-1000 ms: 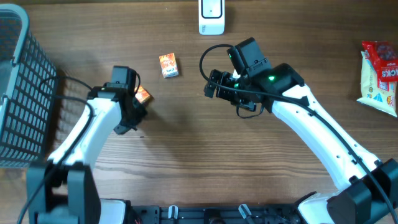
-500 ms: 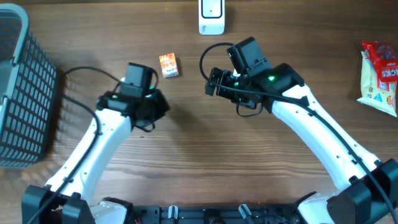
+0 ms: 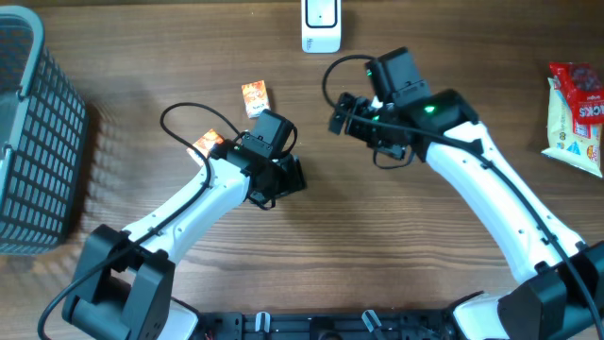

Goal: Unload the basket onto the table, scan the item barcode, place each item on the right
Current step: 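Grasp the teal Play tissue pack with the left gripper, then drag the teal pack rightward to the center and release it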

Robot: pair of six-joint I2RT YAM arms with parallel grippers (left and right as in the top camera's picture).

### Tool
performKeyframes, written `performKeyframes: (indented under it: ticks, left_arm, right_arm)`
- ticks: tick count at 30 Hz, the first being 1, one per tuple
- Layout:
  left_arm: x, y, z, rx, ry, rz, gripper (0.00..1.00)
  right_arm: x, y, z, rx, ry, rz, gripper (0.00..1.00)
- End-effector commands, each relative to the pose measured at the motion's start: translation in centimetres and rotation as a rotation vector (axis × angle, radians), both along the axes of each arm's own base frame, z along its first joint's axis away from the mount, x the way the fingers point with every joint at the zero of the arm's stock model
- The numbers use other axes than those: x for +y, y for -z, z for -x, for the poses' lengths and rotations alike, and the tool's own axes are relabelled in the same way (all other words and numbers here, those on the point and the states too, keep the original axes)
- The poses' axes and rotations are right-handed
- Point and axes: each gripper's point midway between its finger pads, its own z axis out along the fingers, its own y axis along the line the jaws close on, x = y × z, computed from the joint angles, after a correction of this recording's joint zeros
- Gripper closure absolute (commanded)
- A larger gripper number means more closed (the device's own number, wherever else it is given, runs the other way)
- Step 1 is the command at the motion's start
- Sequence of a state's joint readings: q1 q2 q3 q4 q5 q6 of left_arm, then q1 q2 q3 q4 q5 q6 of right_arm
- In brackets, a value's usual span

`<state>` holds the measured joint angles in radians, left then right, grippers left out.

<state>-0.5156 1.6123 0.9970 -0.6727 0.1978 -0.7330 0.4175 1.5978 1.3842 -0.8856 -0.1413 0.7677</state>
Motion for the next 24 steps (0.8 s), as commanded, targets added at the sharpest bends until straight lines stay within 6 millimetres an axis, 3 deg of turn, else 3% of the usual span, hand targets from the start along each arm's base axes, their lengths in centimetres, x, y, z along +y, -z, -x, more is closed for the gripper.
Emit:
performKeyframes:
  ticks: [1, 5, 8, 10, 12, 14, 16, 18, 19, 24]
  left_arm:
    - [-0.1, -3.6, -1.0, -0.082, 0.066, 0.012, 0.32]
    - [4.6, -8.6, -3.4, -0.206, -0.07, -0.125, 0.29]
    - [8.8, -12.6, -4.6, -0.307, -0.191, -0.189, 0.14]
    - [10.9, -14.3, -4.8, -0.351, -0.258, -0.19, 0.13]
    - [12.7, -15.2, -4.6, -0.367, -0.314, -0.187, 0.04]
    - [14.2, -15.6, -4.2, -0.361, -0.355, -0.196, 0.0]
    - [15.3, -15.3, -3.7, -0.333, -0.383, -0.212, 0.0]
    - [16.0, -14.8, -3.0, -0.298, -0.395, -0.229, 0.0]
    - [16.3, -14.6, -2.8, -0.281, -0.398, -0.236, 0.0]
    - [17.7, -13.9, -2.2, -0.248, -0.418, -0.317, 0.0]
  right_arm:
    - [-0.2, -0.8, -0.3, -0.039, -0.035, -0.009, 0.02]
    - [0.3, -1.4, -1.3, -0.118, -0.119, 0.01, 0.0]
    - [1.0, -2.0, -2.6, -0.192, -0.162, 0.008, 0.0]
    - [1.7, -2.0, -3.6, -0.234, -0.189, 0.008, 0.02]
    - [2.8, -1.3, -4.3, -0.246, -0.204, -0.004, 0.08]
    - [4.1, -0.2, -4.7, -0.237, -0.231, -0.03, 0.28]
    - [6.4, 1.8, -4.5, -0.197, -0.288, -0.077, 0.63]
    - [8.6, 4.3, -3.8, -0.14, -0.342, -0.102, 0.91]
    - [9.4, 5.6, -3.3, -0.114, -0.365, -0.101, 0.96]
    - [13.6, 10.8, -0.3, -0.033, -0.496, -0.062, 0.96]
